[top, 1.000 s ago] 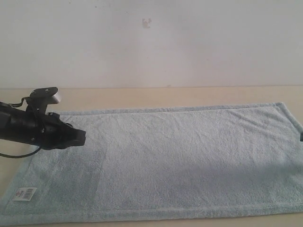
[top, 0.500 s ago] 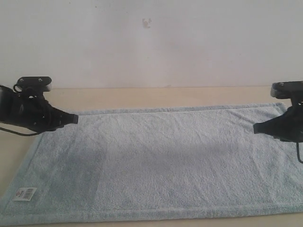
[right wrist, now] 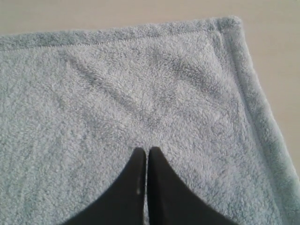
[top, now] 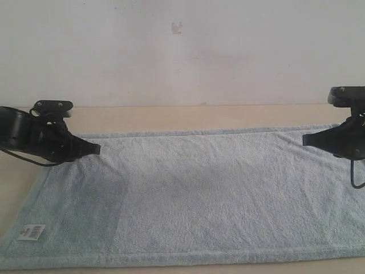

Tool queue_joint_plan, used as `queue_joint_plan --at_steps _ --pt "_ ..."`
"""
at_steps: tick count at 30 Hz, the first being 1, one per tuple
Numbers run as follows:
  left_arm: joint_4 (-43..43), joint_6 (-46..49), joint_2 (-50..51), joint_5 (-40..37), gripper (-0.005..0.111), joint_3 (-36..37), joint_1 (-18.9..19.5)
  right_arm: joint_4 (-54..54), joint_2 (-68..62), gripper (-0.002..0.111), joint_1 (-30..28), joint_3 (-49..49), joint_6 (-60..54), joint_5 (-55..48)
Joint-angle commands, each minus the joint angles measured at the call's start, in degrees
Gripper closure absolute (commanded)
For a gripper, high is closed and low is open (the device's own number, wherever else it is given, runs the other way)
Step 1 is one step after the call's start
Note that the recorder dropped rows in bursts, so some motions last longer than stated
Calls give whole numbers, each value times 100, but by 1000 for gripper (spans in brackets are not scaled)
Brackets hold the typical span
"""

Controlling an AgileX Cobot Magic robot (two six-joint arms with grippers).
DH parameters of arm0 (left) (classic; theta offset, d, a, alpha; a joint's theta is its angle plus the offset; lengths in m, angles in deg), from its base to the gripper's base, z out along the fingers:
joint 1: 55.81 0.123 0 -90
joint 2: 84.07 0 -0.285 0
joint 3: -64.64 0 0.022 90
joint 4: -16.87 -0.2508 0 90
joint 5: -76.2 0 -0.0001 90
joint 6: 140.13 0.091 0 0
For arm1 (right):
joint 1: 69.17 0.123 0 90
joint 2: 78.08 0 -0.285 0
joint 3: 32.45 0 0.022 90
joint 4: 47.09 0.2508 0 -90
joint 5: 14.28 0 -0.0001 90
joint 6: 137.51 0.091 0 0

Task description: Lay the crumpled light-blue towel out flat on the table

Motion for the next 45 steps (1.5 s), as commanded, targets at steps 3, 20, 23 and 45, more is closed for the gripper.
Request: queue_joint_plan --at_steps 3,20,23,45 --pt "-195 10 468 -433 103 -393 -13 -12 293 107 169 -1 152 -32" --pt "-252 -816 -1531 -1001 103 -109 -13 -12 1745 107 406 -1 180 -1541" --pt "-252 -816 -2437 -735 103 458 -13 -12 2060 107 406 -1 180 -2177" --pt "371 -713 -10216 2583 103 5259 -1 -1383 7312 107 1312 -2752 864 -601"
